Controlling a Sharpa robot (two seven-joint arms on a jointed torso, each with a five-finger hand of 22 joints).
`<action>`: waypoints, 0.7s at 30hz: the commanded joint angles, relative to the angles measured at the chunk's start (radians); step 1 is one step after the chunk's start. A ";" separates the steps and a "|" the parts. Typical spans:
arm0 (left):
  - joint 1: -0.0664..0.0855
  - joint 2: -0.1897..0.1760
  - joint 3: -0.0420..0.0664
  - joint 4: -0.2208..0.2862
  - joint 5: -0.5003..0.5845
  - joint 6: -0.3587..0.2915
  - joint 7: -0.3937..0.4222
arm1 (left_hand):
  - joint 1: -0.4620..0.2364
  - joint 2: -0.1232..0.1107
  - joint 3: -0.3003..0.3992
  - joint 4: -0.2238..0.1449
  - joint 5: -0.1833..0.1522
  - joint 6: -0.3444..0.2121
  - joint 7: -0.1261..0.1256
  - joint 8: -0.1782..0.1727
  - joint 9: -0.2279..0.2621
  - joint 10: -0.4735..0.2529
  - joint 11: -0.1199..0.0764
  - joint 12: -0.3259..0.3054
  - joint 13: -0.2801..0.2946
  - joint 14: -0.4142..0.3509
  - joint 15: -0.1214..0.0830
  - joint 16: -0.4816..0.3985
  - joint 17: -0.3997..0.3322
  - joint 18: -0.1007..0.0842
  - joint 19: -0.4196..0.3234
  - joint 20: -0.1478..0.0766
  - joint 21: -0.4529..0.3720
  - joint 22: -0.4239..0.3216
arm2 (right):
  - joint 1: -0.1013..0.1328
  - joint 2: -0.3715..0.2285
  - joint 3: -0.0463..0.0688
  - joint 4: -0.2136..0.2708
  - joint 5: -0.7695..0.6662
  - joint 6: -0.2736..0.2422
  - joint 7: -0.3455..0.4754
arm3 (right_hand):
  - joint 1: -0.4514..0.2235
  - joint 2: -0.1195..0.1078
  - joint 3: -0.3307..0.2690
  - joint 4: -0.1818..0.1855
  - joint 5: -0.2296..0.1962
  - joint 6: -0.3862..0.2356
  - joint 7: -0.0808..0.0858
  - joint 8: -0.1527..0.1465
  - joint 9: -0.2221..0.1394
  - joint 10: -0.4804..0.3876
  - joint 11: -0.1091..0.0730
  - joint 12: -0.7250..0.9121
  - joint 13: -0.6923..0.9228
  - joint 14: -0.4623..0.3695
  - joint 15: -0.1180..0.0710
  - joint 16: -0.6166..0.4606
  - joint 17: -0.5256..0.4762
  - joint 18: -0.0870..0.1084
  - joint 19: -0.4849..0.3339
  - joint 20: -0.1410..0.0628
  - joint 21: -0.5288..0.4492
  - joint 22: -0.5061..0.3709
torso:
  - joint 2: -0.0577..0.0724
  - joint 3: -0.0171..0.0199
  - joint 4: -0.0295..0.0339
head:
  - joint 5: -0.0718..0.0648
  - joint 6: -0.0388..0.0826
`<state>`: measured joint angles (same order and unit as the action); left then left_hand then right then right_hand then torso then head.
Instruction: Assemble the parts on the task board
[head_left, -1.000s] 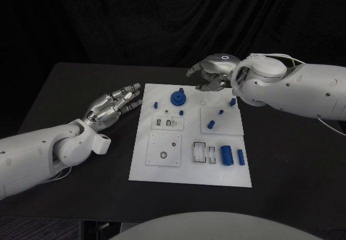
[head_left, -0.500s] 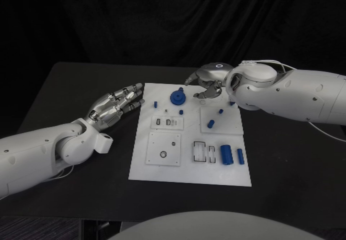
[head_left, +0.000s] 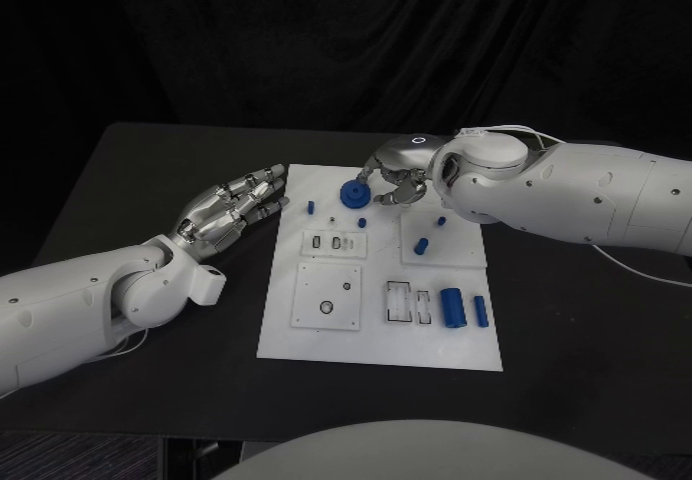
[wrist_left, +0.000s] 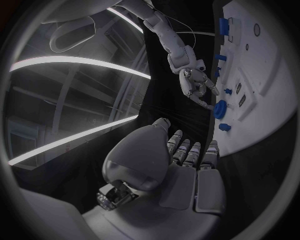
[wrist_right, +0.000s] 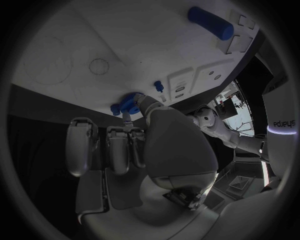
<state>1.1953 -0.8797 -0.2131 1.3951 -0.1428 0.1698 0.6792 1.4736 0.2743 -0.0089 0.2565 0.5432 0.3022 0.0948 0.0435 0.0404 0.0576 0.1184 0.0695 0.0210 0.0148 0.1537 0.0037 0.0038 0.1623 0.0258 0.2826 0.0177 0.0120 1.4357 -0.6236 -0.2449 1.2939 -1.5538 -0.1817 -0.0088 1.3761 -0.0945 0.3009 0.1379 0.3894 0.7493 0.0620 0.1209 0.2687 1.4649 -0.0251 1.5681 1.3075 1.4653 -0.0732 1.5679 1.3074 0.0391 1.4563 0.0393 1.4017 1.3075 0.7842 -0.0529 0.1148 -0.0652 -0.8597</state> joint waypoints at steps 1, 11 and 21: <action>-0.002 0.002 0.001 0.001 0.001 0.013 0.109 | 0.011 0.001 0.007 -0.002 0.004 -0.001 0.001 0.005 0.000 -0.001 0.007 0.006 0.001 -0.003 0.008 0.003 0.002 0.018 0.004 0.006 0.006 0.002 | -0.004 0.002 0.000 -0.003 -0.006 0.019 0.009 | 0.002 0.011 0.002 0.003 -0.004 0.042 0.001 0.016 0.008 0.106 0.006 0.003 0.263 0.106 0.003 0.003 0.263 0.009 0.002 0.003 -0.006 0.185 | 0.001 -0.0023 0.0004 | 0.000 0.001; -0.003 0.006 0.001 -0.004 0.001 0.016 0.109 | 0.011 0.001 0.008 -0.002 0.004 -0.001 0.001 0.004 0.000 -0.001 0.007 0.006 0.001 -0.003 0.008 0.003 0.002 0.018 0.004 0.006 0.006 0.002 | -0.005 0.005 0.000 -0.010 -0.006 0.034 0.003 | -0.001 0.016 -0.001 0.004 -0.005 0.104 0.008 0.039 0.025 0.106 0.012 0.003 0.263 0.106 0.007 0.003 0.263 0.009 0.001 0.006 -0.010 0.185 | -0.001 -0.0007 -0.0015 | -0.001 0.002; -0.003 0.000 0.001 -0.002 0.001 0.016 0.107 | 0.012 0.001 0.009 -0.003 0.005 -0.003 0.001 0.004 0.000 -0.001 0.008 0.005 0.001 -0.003 0.008 0.002 0.001 0.018 0.004 0.006 0.005 0.001 | -0.006 -0.018 0.000 -0.006 -0.006 0.017 -0.005 | -0.003 0.024 -0.021 -0.005 -0.002 0.180 0.012 0.077 0.077 0.106 0.015 0.003 0.263 0.106 0.010 0.003 0.263 0.009 0.005 0.010 -0.009 0.190 | -0.002 -0.0002 -0.0055 | 0.009 0.003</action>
<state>1.1943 -0.8792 -0.2129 1.3905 -0.1428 0.1744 0.6792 1.4736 0.2743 -0.0061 0.2537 0.5431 0.3022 0.0948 0.0435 0.0404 0.0576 0.1184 0.0695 0.0208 0.0110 0.1574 0.0037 0.0038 0.1624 0.0258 0.2827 0.0177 0.0120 1.4326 -0.6383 -0.2453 1.2858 -1.5541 -0.1619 -0.0087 1.3711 -0.0811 0.2836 0.1324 0.3895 0.9237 0.0750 0.1949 0.3403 1.4647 -0.0175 1.5681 1.3074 1.4680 -0.0704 1.5679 1.3074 0.0391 1.4599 0.0429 1.3977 1.3074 0.7827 -0.0536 0.1112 -0.0580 -0.8570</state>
